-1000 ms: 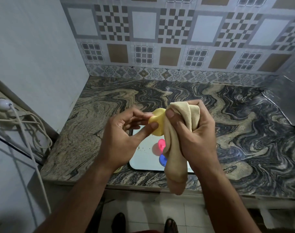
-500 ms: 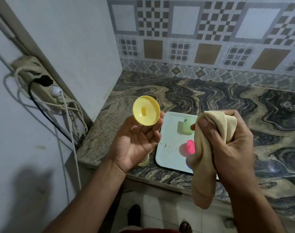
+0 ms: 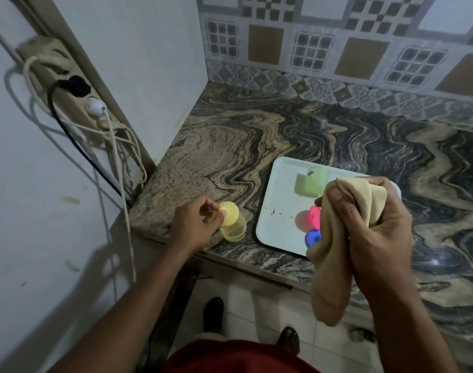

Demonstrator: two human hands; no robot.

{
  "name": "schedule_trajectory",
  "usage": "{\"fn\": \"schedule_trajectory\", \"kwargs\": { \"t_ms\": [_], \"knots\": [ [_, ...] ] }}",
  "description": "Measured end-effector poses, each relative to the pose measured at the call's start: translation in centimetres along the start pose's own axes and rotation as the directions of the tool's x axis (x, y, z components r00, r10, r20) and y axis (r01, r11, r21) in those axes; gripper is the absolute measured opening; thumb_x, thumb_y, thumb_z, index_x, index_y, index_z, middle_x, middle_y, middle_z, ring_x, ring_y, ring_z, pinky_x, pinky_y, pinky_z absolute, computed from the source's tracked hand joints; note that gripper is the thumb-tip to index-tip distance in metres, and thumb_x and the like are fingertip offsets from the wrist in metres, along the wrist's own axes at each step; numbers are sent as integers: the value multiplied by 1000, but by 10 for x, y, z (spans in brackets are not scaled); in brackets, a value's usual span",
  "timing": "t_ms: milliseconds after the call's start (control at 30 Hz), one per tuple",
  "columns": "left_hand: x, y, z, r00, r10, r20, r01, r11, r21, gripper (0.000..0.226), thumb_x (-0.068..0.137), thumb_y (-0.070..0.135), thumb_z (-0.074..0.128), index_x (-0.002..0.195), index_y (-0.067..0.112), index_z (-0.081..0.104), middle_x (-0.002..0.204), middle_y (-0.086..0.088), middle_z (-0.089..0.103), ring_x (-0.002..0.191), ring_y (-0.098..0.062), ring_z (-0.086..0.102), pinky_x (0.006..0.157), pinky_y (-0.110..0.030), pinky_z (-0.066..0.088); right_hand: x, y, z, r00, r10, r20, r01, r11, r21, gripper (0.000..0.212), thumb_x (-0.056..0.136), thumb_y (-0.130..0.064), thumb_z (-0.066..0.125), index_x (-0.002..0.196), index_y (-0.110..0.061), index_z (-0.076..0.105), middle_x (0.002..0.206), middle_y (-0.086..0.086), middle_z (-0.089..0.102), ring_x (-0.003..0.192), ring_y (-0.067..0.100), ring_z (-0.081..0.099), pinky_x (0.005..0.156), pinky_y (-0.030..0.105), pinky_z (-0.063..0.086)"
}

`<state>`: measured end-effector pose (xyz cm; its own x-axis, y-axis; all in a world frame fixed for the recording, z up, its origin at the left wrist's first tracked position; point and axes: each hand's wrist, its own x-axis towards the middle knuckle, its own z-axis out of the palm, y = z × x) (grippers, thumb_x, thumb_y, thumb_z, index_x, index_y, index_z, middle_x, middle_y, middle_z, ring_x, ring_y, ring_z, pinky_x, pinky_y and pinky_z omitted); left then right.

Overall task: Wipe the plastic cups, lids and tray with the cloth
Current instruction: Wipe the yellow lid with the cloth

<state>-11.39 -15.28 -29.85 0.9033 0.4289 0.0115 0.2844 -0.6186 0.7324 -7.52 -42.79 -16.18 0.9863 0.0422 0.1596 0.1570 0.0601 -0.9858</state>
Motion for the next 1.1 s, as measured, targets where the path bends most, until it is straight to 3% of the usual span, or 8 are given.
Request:
{"fn": "schedule_trajectory", "kwargs": {
  "t_ms": [167, 400, 633, 767, 800, 933, 1000, 1100],
  "knots": [
    [-10, -4, 20, 998, 1, 63, -2, 1000, 21, 27, 82, 50, 72, 88, 25, 65, 89, 5, 76, 83, -11, 73, 69, -40, 62, 2, 3, -3, 999, 35, -6, -35, 999, 17, 16, 89, -19, 75, 92, -21, 59, 83, 18, 70, 76, 26, 69, 63, 27, 58],
    [-5, -1, 25, 993, 46, 112, -56, 995, 83, 20, 80, 41, 79, 86, 28, 65, 86, 8, 73, 81, -14, 71, 66, -41, 61, 3, 6, -9, 998, 61, -26, -60, 997, 57, 17, 89, -15, 73, 94, -16, 57, 75, 1, 69, 69, 25, 69, 56, 26, 58],
    [-4, 1, 25, 991, 75, 109, -89, 988, 129, 19, 82, 31, 85, 85, 27, 66, 87, 9, 73, 82, -14, 70, 66, -39, 60, 5, 10, -17, 997, 60, -57, -58, 998, 38, 29, 90, -17, 74, 106, 1, 57, 94, 36, 65, 75, 32, 68, 61, 29, 59],
    [-6, -8, 26, 990, 112, 91, -118, 990, 73, 17, 84, 31, 86, 87, 25, 69, 94, 10, 77, 86, -9, 71, 67, -39, 62, 8, 10, -26, 994, 76, -74, -72, 996, 57, 23, 95, -7, 69, 109, 4, 55, 71, 4, 71, 55, 14, 68, 49, 24, 56],
    [-6, -10, 26, 988, 118, 95, -124, 990, 65, 17, 84, 33, 85, 88, 26, 70, 95, 11, 77, 87, -8, 72, 68, -39, 62, 9, 11, -30, 993, 70, -90, -67, 997, 41, 19, 97, -5, 68, 108, 3, 56, 72, 2, 72, 56, 12, 68, 50, 22, 55],
    [0, -17, 24, 987, 102, 126, -111, 992, 68, 23, 80, 49, 83, 90, 31, 71, 98, 15, 72, 87, -4, 69, 71, -37, 61, 13, 13, -47, 991, 34, -128, -38, 999, -29, 12, 95, -17, 74, 95, -20, 63, 100, 36, 67, 85, 35, 69, 76, 48, 56],
    [5, -10, 23, 990, 123, 75, -129, 989, 73, 30, 77, 56, 78, 92, 32, 70, 101, 14, 65, 90, -6, 65, 74, -33, 57, 12, 12, -56, 988, 35, -150, -41, 998, -42, 12, 93, -21, 75, 94, -22, 64, 100, 36, 67, 85, 35, 68, 75, 46, 55],
    [26, 24, 32, 980, 199, 27, -200, 979, 44, 36, 80, 59, 70, 100, 29, 67, 103, 8, 63, 94, -12, 64, 79, -36, 57, 7, 13, -66, 977, 36, -208, -50, 997, -65, 23, 90, -24, 75, 99, -8, 61, 98, 36, 66, 80, 29, 64, 72, 41, 53]
  ]
}}
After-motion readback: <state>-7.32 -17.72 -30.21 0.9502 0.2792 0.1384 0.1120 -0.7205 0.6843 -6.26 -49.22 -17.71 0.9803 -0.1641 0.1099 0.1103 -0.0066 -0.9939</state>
